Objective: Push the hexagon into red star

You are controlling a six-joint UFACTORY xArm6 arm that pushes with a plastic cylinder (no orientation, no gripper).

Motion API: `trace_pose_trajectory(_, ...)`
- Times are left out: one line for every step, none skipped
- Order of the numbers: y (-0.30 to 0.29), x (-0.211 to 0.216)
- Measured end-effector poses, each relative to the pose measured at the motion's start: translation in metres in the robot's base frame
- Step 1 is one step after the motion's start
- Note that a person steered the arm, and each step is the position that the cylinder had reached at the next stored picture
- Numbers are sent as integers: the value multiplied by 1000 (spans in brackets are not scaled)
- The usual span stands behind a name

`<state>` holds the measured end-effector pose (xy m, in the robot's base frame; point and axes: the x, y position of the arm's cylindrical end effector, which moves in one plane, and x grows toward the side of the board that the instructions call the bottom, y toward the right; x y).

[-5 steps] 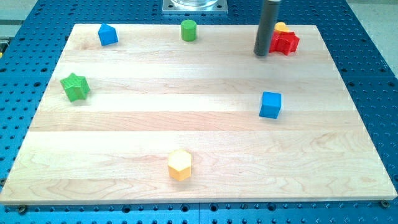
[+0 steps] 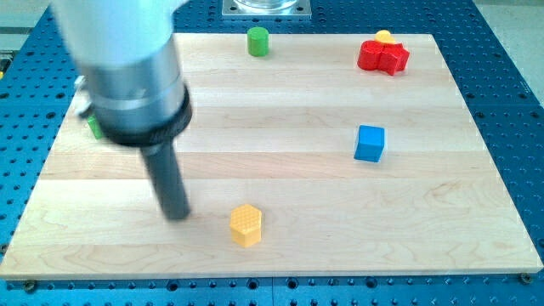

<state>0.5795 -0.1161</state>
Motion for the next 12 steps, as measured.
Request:
trace_pose_trajectory(6,39)
trace_pose_trajectory(58,25)
trace_pose_trajectory(110,-16)
trace_pose_trajectory(158,-34)
trace_pose_trajectory(174,-35)
trace_pose_trajectory(188,-34)
trace_pose_trajectory(203,-38)
trace_pose_trajectory(168,-66)
trace_pose_trajectory(165,-118)
trace_pose_trajectory(195,-124)
trace_pose_trajectory(243,-136)
trace_pose_trajectory(255,-172)
